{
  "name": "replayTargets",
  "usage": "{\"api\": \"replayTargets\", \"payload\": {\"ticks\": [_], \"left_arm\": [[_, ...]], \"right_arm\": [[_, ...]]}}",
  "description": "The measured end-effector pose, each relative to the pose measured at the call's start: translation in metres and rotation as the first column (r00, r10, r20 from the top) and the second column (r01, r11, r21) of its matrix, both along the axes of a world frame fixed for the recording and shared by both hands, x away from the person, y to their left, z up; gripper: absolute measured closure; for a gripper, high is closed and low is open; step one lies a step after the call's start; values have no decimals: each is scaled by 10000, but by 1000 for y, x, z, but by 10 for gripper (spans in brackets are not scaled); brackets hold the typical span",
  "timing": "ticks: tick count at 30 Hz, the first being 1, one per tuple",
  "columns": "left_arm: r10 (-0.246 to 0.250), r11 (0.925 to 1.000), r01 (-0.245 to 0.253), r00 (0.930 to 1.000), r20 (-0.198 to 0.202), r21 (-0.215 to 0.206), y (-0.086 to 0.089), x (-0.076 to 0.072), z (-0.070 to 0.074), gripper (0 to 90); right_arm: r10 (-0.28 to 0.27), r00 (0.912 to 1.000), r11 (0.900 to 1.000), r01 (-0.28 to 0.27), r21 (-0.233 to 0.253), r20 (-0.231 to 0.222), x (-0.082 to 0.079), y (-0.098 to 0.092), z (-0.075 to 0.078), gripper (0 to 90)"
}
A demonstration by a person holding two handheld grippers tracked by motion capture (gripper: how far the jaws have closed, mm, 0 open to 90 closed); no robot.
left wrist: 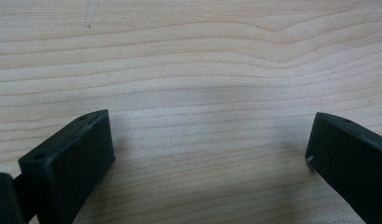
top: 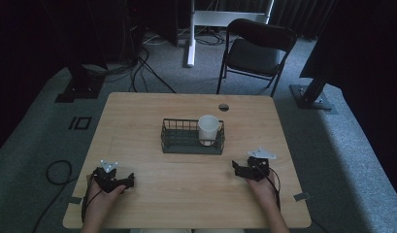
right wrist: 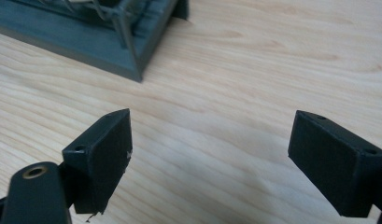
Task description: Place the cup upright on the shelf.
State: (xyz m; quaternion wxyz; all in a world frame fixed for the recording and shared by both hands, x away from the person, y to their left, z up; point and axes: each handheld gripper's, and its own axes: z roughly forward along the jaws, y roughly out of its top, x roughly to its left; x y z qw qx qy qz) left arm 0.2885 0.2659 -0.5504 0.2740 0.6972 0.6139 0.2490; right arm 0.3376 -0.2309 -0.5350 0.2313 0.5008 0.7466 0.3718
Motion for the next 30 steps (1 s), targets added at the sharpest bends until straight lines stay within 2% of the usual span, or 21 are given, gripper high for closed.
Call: {"api": "replayTargets", "payload": {"ticks": [6, 12, 21, 25, 30], "left_arm": [[3, 10000, -3, 10000, 3, -4, 0, 0, 0, 12], [1, 10000, -1, 10000, 3, 1, 0, 0, 0, 12], [1, 10000, -1, 10000, 3, -1, 0, 0, 0, 12], [-2, 10000, 2, 10000, 5, 0, 0, 0, 0, 12], [4, 10000, -4, 10000, 10, -7, 0, 0, 0, 12]], "right_arm": [[-161, 9998, 9999, 161, -12, -105, -5, -13, -3, 135], [-233, 9996, 9992, 229, -326, -138, -11, -24, -7, 135], [-625, 9977, 9977, 618, -287, -264, -21, -47, -10, 135], [-720, 9958, 9972, 706, -259, -559, -25, -56, -11, 134], [-807, 9928, 9957, 762, -532, -887, -30, -61, -14, 135]]}}
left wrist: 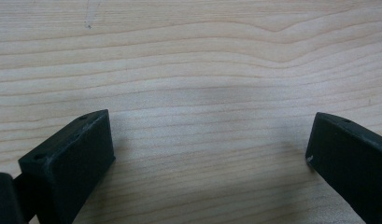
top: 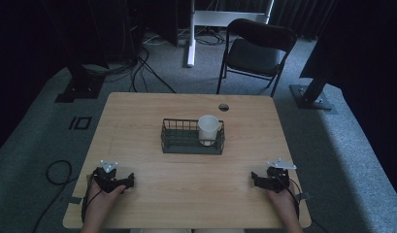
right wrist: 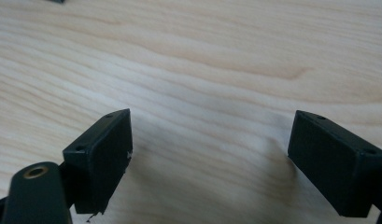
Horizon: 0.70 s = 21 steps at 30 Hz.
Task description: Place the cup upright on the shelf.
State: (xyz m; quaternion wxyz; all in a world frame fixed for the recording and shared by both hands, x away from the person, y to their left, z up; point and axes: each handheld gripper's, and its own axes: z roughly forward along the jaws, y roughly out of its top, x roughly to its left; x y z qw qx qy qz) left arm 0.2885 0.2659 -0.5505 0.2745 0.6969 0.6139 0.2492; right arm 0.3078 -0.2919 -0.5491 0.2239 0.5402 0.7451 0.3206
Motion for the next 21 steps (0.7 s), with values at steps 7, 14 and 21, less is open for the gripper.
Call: {"api": "replayTargets", "payload": {"ticks": [7, 14, 21], "left_arm": [[-2, 10000, 2, 10000, -3, 6, 0, 0, 0, 13], [-2, 10000, 2, 10000, -3, 3, 0, 0, 0, 13], [-1, 10000, 1, 10000, -8, 4, 0, 0, 0, 13]], "right_arm": [[-2, 10000, 10000, 2, -58, 29, -6, -3, -3, 137], [162, 9998, 9999, -162, -7, 118, -6, -2, -4, 134], [402, 9991, 9992, -402, -30, 112, -4, -3, -4, 125]]}}
